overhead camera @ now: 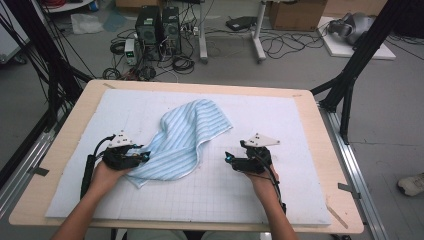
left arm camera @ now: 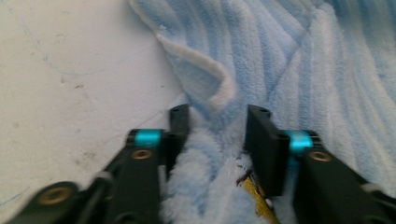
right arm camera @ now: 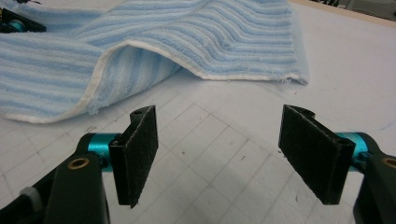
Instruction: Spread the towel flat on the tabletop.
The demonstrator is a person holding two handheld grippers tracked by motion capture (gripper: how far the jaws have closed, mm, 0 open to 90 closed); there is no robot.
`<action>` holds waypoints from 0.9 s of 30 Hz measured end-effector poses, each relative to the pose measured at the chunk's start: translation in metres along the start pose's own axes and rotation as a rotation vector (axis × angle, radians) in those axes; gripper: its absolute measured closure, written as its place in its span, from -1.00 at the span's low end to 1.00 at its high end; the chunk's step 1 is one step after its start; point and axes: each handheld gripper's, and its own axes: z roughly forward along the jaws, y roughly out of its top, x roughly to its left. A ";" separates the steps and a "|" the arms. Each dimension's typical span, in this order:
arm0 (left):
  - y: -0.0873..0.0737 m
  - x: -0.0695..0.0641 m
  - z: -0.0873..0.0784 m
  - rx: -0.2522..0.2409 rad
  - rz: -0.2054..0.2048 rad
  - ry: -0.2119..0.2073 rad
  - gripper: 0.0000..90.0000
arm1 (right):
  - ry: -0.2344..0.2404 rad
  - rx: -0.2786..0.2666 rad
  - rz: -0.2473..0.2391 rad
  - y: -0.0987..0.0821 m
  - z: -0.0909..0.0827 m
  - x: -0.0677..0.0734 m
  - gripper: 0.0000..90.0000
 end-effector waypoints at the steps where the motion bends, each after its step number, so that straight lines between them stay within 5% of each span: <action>1: 0.000 0.000 0.000 -0.009 -0.006 -0.008 0.52 | 0.000 0.002 0.002 0.000 0.000 0.000 -0.38; 13: 0.008 -0.010 0.001 -0.132 -0.116 -0.232 0.67 | 0.032 0.011 0.018 0.000 0.005 0.005 -0.37; 19: 0.012 -0.013 -0.002 -0.186 -0.119 -0.201 0.65 | 0.096 0.036 0.037 0.001 0.024 0.028 -0.25; 27: 0.010 -0.008 -0.006 -0.232 -0.115 -0.161 0.59 | 0.128 0.102 -0.020 0.004 0.057 0.062 -0.09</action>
